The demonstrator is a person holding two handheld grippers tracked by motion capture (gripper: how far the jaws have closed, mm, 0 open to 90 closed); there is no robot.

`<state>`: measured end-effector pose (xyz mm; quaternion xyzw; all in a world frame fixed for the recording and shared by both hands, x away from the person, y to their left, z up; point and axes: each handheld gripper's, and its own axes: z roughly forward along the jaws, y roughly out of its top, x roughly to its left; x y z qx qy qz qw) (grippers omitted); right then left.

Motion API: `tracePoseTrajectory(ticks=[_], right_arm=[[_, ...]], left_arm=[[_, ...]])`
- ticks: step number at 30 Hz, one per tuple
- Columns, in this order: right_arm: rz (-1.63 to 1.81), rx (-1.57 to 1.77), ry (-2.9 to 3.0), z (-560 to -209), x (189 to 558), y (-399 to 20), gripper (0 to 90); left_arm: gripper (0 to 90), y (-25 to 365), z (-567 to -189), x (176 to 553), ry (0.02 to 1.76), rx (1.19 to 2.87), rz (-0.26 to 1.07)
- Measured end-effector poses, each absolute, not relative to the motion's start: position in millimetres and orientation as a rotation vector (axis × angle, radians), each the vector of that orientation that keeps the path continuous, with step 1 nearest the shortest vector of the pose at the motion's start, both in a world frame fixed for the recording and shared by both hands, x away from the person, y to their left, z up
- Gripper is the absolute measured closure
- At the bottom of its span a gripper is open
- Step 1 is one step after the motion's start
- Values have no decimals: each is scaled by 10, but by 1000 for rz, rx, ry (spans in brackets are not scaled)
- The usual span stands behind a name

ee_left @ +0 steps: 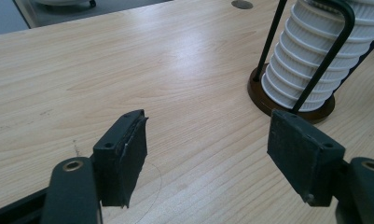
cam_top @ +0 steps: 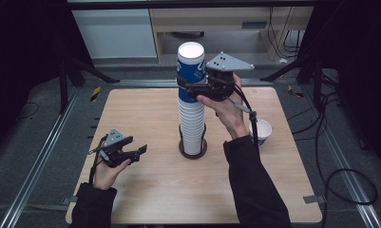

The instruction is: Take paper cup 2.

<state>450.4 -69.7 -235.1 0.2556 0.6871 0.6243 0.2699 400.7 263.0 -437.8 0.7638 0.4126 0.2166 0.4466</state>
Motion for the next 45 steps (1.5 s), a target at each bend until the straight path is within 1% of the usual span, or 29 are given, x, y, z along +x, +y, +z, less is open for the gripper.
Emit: tracePoseTrajectory(ticks=[17,25,34,45], right_arm=[[1732,660,1763,-2104,4396,-856,210],[1700,660,1732,-2061,4242,-1133,210],[1633,696,1748,-2226,4098,-1473,210],[1600,735,1818,-2648,3988,-1698,210]], left_arm=[[293,2630,-4379,4006,1025,1891,531],[300,2612,-4375,4000,1024,1897,528],[298,2590,-4361,3988,1015,1897,530],[292,2551,-4349,3969,996,1900,516]])
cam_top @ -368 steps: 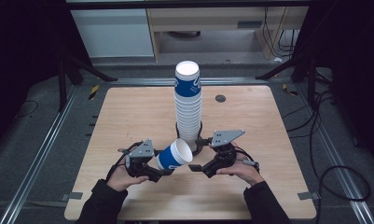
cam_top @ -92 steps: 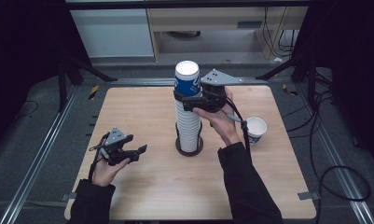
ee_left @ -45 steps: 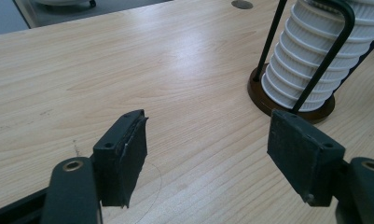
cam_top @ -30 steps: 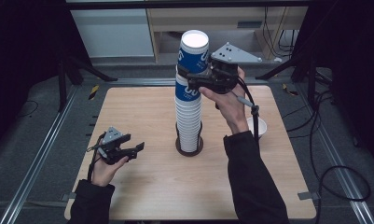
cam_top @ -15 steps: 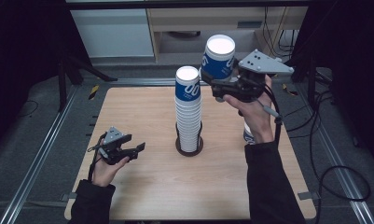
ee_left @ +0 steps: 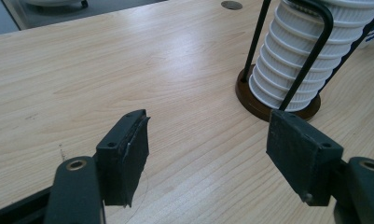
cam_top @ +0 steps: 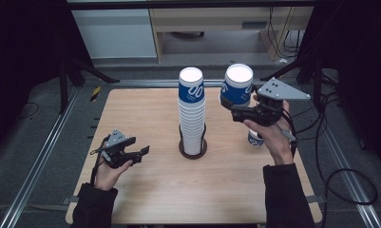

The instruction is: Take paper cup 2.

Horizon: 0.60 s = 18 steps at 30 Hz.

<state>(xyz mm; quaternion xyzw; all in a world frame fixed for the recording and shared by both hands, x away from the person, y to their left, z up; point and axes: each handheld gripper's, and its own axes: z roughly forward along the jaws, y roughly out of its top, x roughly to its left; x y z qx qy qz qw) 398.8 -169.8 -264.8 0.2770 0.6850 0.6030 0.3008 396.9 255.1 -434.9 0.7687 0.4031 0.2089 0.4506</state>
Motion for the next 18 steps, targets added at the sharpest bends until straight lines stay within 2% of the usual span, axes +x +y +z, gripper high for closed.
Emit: tracePoseTrajectory(ticks=[18], right_arm=[[1530,753,2000,-3365,3887,-1749,210]], left_arm=[[289,2468,-4319,3927,951,1910,489]])
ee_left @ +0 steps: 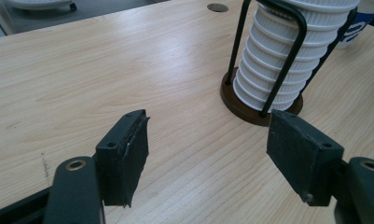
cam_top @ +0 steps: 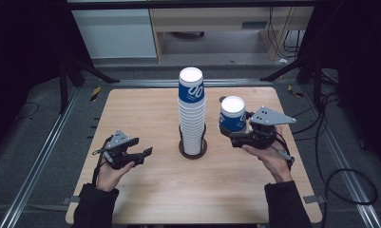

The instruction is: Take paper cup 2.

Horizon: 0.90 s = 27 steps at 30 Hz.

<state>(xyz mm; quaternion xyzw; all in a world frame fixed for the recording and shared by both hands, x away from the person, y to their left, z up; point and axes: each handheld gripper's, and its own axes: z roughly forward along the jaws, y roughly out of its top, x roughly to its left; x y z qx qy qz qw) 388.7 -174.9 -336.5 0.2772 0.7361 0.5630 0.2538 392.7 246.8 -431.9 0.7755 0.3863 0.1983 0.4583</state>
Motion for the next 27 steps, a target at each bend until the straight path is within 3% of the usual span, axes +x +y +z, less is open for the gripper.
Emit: tracePoseTrajectory(ticks=[13,27], right_arm=[[1512,686,2184,-3796,3813,-1581,208],[1472,604,2307,-4008,3794,-1381,209]], left_arm=[[281,2351,-4275,3866,899,1911,438],[278,2180,-4230,3771,815,1927,399]])
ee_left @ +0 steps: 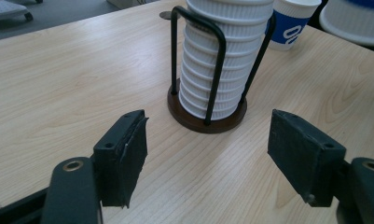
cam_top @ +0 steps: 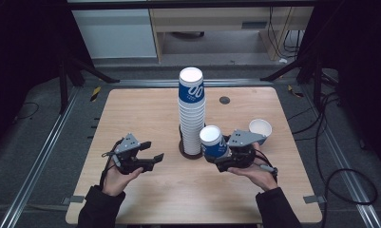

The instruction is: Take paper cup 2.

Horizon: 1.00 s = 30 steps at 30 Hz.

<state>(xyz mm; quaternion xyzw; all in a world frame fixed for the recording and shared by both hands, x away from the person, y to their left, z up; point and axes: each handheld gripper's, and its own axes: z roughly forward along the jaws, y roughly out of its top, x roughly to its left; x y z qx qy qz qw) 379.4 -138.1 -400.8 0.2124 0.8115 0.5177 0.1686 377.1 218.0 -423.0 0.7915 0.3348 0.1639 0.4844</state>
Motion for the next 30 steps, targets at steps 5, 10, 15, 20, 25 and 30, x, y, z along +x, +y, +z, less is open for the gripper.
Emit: tracePoseTrajectory(ticks=[5,10,15,20,25,30], right_arm=[[1460,575,2349,-4073,3798,-1290,208],[1433,539,2393,-4150,3808,-1191,207],[1405,510,2430,-4207,3822,-1116,207],[1378,480,2462,-4256,3827,-1036,207],[1360,451,2484,-4300,3839,-957,207],[1344,431,2509,-4335,3846,-893,207]], left_arm=[[265,2173,-4169,3738,797,1907,383],[232,2126,-4143,3709,763,1909,355],[217,2058,-4127,3674,735,1921,341],[191,1980,-4129,3640,702,1934,317],[177,1913,-4136,3615,682,1941,303],[174,1859,-4135,3594,662,1944,278]])
